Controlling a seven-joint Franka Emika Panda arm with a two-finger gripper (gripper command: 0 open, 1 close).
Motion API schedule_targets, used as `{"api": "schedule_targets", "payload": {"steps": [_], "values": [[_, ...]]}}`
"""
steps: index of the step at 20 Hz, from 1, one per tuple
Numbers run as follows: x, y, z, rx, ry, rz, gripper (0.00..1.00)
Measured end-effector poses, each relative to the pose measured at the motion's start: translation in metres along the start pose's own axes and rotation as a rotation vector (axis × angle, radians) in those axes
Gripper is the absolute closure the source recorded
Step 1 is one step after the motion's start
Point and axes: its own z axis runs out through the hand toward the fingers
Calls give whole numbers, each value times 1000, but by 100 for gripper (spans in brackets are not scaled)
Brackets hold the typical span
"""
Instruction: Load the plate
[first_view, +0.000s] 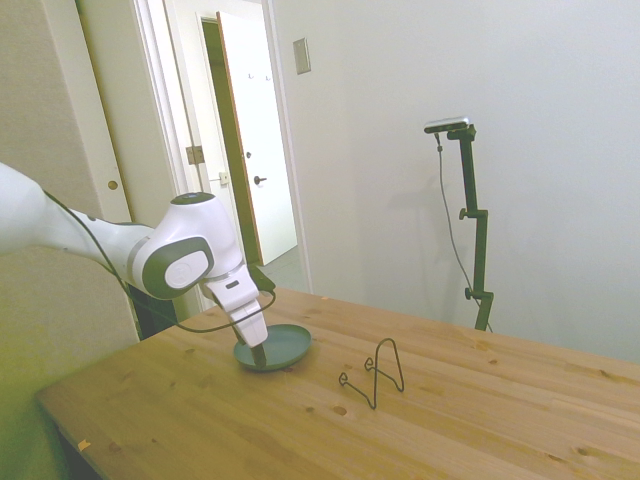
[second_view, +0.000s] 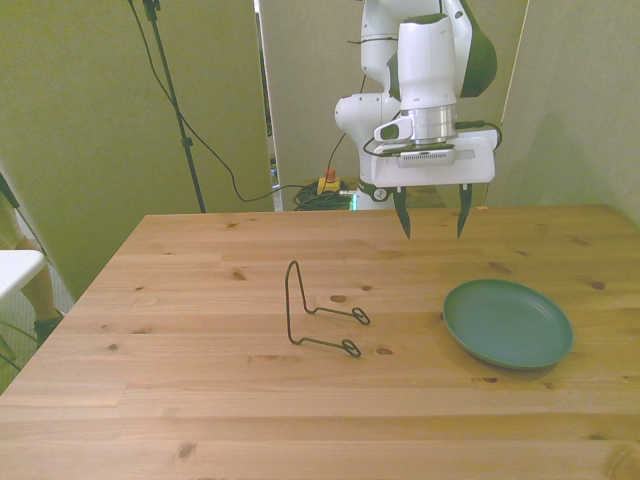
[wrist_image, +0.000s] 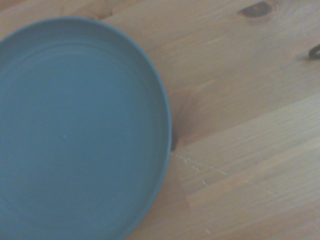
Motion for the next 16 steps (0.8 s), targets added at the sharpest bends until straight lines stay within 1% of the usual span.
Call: {"api": "schedule_targets", "payload": {"steps": [4, 6, 10, 16], "values": [[12, -18, 10, 31, -50, 63, 0], [19, -21, 14, 37, -63, 79, 0], [37, -19, 25, 38, -82, 98, 0], [58, -19, 40, 64, -112, 112, 0]]}}
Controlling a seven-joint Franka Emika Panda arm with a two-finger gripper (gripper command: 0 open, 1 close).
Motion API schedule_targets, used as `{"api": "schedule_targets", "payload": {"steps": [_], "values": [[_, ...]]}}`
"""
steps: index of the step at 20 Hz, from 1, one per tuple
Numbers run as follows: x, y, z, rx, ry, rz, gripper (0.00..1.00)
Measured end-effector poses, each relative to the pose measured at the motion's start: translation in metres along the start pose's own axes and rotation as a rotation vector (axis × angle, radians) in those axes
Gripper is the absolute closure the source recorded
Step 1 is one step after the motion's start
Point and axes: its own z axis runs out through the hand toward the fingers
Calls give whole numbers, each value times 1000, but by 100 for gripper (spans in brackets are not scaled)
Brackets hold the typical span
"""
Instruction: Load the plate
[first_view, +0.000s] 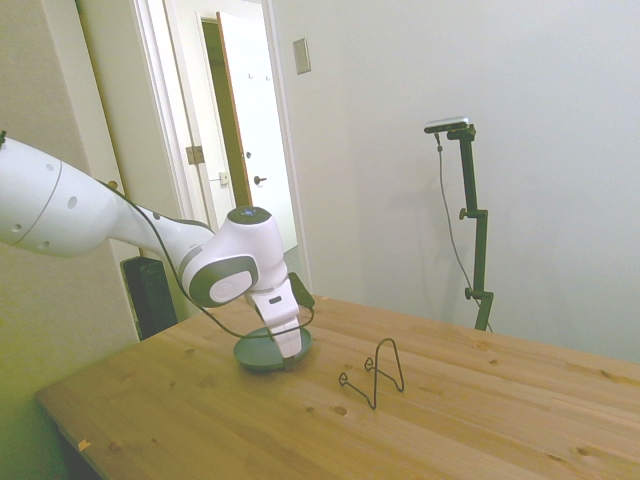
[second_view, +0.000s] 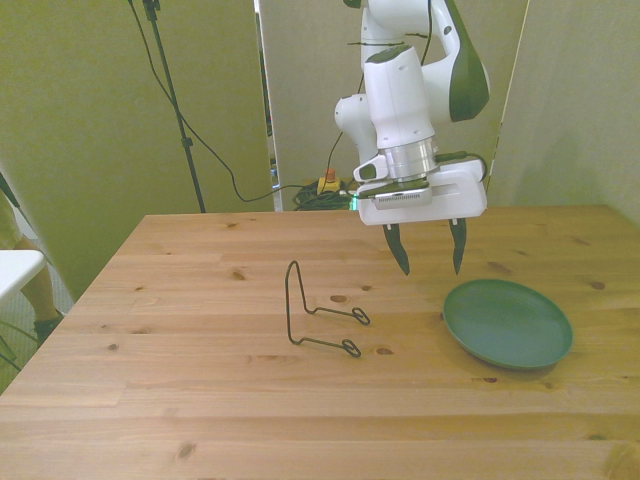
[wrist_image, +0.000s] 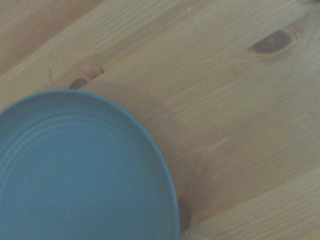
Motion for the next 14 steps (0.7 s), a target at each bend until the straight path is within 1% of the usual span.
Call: {"api": "schedule_targets", "payload": {"steps": [6, 14], "values": [[3, 1, 6, 26, -42, -30, 0], [7, 2, 29, 14, -77, -29, 0]]}}
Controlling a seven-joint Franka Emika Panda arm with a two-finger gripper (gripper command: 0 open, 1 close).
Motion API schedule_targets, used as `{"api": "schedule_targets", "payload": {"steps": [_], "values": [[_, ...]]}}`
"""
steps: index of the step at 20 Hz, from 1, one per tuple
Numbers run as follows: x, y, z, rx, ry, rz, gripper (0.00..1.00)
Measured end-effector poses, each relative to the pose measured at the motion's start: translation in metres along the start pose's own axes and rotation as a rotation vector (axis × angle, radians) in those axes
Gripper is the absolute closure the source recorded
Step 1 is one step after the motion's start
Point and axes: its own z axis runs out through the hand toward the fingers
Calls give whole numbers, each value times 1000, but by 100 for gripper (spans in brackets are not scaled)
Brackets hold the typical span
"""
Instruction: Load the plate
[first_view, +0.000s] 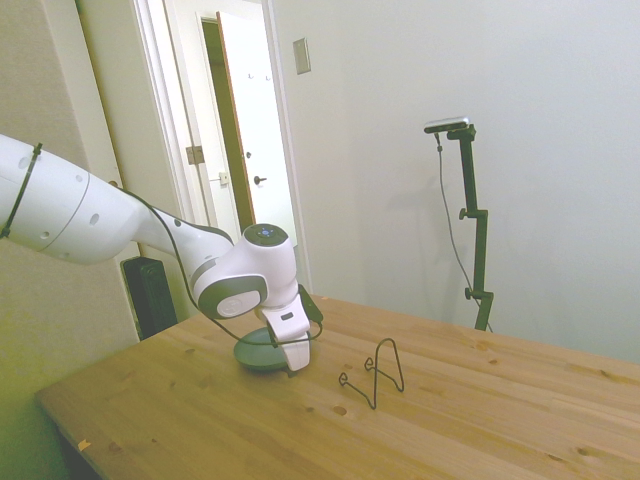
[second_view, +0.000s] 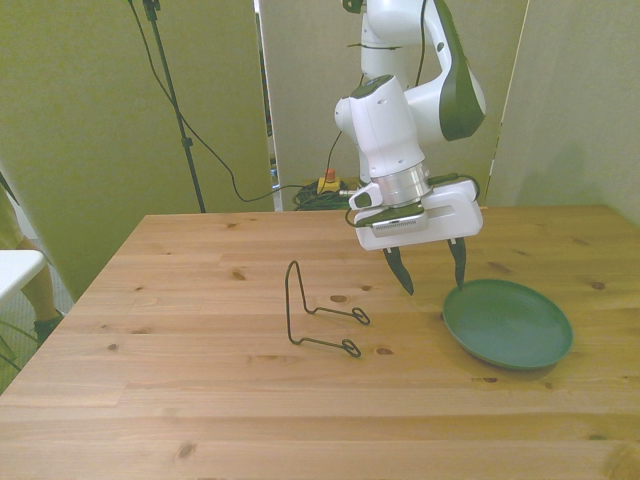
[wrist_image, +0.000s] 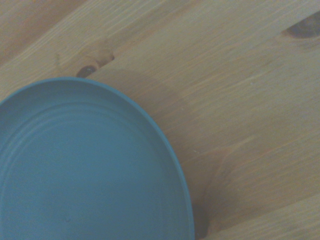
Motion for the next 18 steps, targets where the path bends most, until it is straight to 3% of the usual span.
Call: {"api": "schedule_targets", "payload": {"steps": [10, 11, 18], "values": [[-11, -8, 25, -10, -27, -11, 0], [-13, -9, 26, -9, -27, -15, 100], [-20, -13, 30, -10, -34, -27, 100]]}}
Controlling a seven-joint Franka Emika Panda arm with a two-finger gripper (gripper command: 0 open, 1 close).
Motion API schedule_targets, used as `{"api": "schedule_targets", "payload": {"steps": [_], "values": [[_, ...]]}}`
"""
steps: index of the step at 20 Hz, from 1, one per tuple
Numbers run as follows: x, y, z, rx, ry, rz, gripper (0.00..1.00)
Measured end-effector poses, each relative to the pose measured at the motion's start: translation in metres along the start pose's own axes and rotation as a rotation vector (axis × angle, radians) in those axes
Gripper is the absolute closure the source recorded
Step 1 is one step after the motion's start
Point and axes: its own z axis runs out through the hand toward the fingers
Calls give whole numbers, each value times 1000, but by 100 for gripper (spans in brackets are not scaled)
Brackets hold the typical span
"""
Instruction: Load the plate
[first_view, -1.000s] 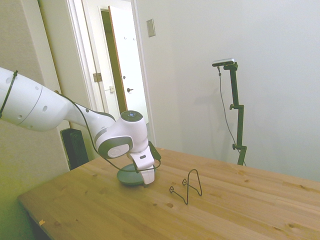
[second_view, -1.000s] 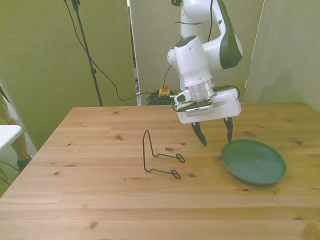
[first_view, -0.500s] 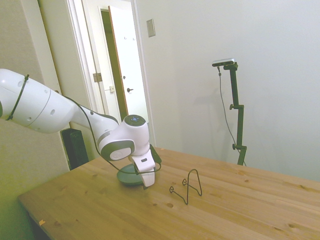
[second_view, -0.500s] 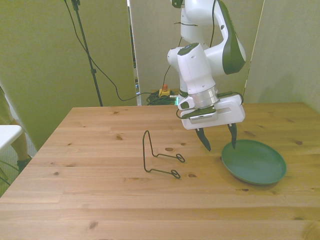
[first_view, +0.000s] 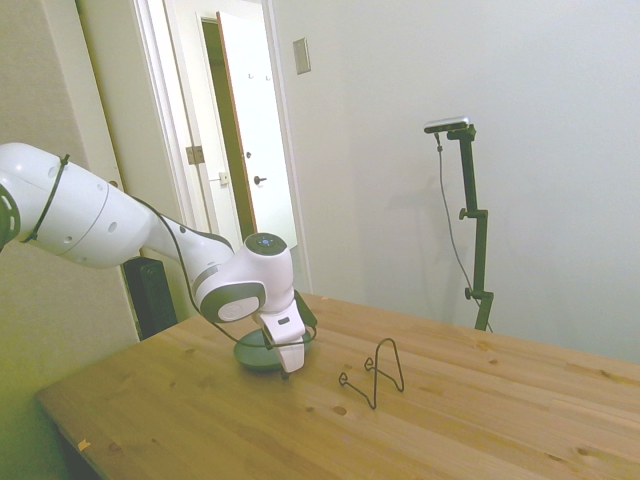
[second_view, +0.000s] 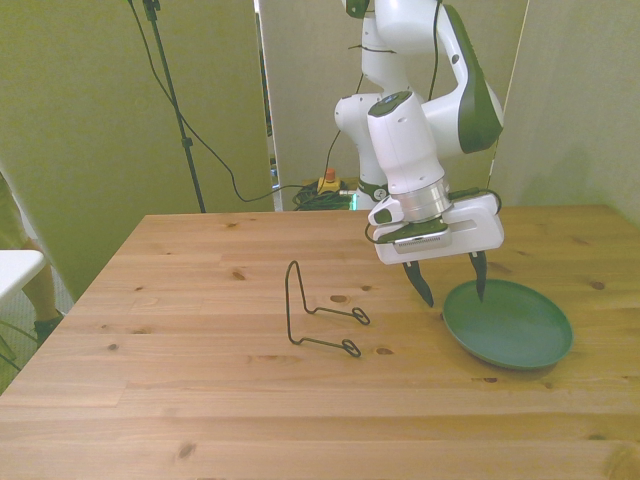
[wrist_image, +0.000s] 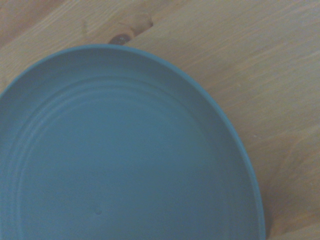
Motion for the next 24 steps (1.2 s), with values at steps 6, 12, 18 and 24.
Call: {"api": "schedule_targets", "payload": {"steps": [6, 12, 18, 24], "values": [[0, 1, 5, 0, -8, 12, 100], [1, 2, 9, -3, -7, 15, 100], [5, 4, 12, -1, 2, 21, 100], [12, 4, 6, 11, 29, 31, 100]]}}
